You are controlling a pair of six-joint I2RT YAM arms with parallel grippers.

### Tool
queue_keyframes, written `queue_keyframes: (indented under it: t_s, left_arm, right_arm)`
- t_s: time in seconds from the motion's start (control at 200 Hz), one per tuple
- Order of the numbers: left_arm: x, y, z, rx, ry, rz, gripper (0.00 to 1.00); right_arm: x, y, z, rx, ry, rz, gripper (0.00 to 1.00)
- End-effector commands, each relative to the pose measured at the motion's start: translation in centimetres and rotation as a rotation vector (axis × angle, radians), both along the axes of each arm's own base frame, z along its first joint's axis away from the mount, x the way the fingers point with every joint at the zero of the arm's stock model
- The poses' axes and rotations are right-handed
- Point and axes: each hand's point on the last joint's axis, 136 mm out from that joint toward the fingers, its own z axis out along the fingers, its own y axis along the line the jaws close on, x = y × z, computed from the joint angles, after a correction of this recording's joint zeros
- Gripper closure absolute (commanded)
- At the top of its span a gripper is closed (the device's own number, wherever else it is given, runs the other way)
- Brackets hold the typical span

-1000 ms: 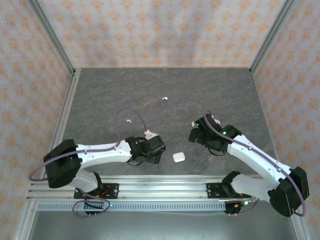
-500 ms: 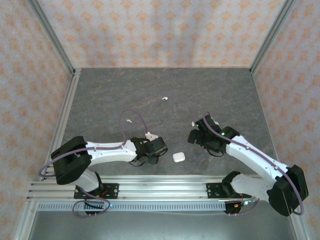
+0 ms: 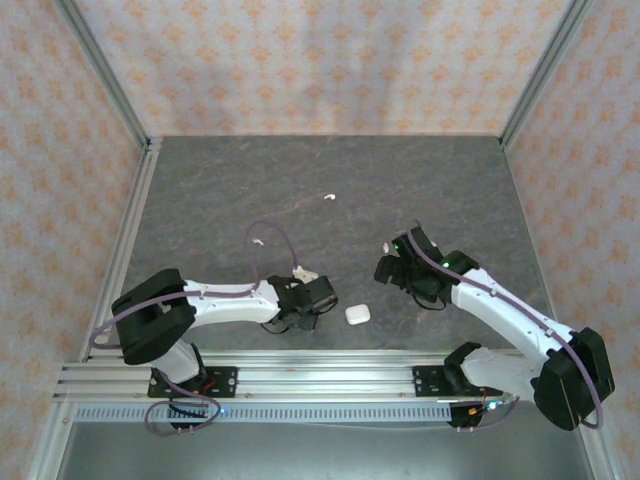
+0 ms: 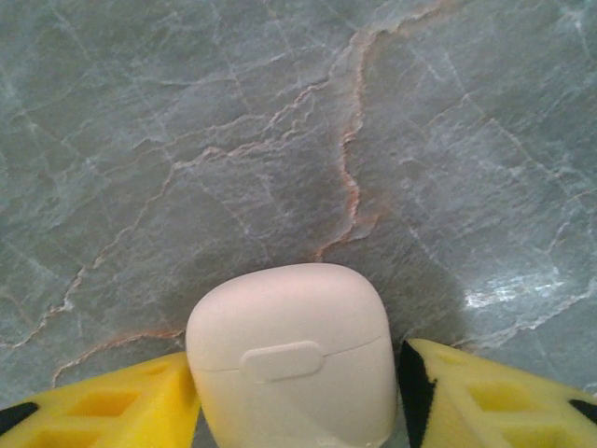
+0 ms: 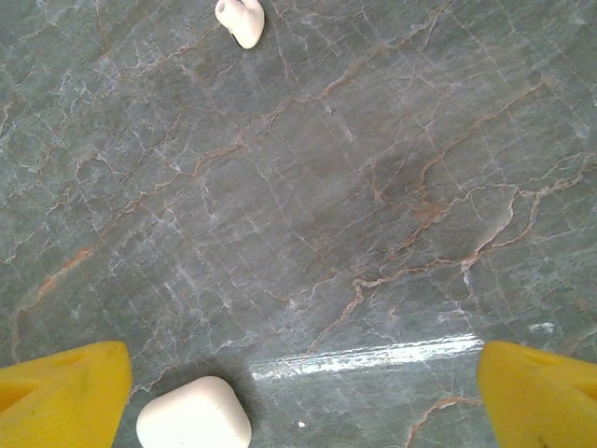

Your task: Insert the wireless bluetooth earbuds into the charging case

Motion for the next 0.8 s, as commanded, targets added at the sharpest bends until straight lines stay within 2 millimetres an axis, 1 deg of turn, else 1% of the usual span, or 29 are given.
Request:
queue_keyframes:
  t_s: [0.0, 0.105, 0.185, 0.27, 0.375, 0.495, 0.565, 0.716, 0.796]
  left_arm:
    - [0.1, -0.1, -0.1, 0.005, 0.002, 0.004, 0.49]
    - [0.1, -0.1, 0.2, -0.006, -0.01, -0.022, 0.59]
    - [0.4, -0.1, 1.0, -0.014, -0.04, -0.048, 0.67]
    - [0.7, -0.1, 1.9, -0.011, -0.068, -0.09, 0.69]
    - [1.6, -0.8, 4.1, -0.021, -0.115, -0.154, 0.7]
    - [2.8, -2.4, 7.5, -0.07, -0.185, -0.252, 0.72]
    - [3.2, -3.9, 9.2, -0.133, -0.213, -0.311, 0.72]
    - [3.2, -7.4, 12.9, -0.255, -0.269, -0.471, 0.73]
    - [3.2, -8.8, 14.7, -0.316, -0.292, -0.534, 0.73]
  right_arm:
    - [0.6, 0.4, 0.9, 0.028, -0.02, 0.011, 0.05]
    - [0.8, 0.8, 1.1, 0.069, -0.017, 0.011, 0.05]
    - [1.0, 1.3, 1.5, 0.104, -0.02, 0.011, 0.05]
    - [1.2, 1.7, 2.1, 0.134, -0.025, 0.006, 0.06]
    - [1.6, 2.9, 3.0, 0.199, -0.029, 0.01, 0.07]
    - [1.9, 4.8, 4.7, 0.304, -0.037, 0.037, 0.1]
    - [2.0, 5.7, 5.9, 0.356, -0.041, 0.061, 0.12]
    - [1.6, 7.6, 8.7, 0.462, -0.059, 0.136, 0.17]
    - [1.4, 8.0, 9.9, 0.5, -0.08, 0.16, 0.18]
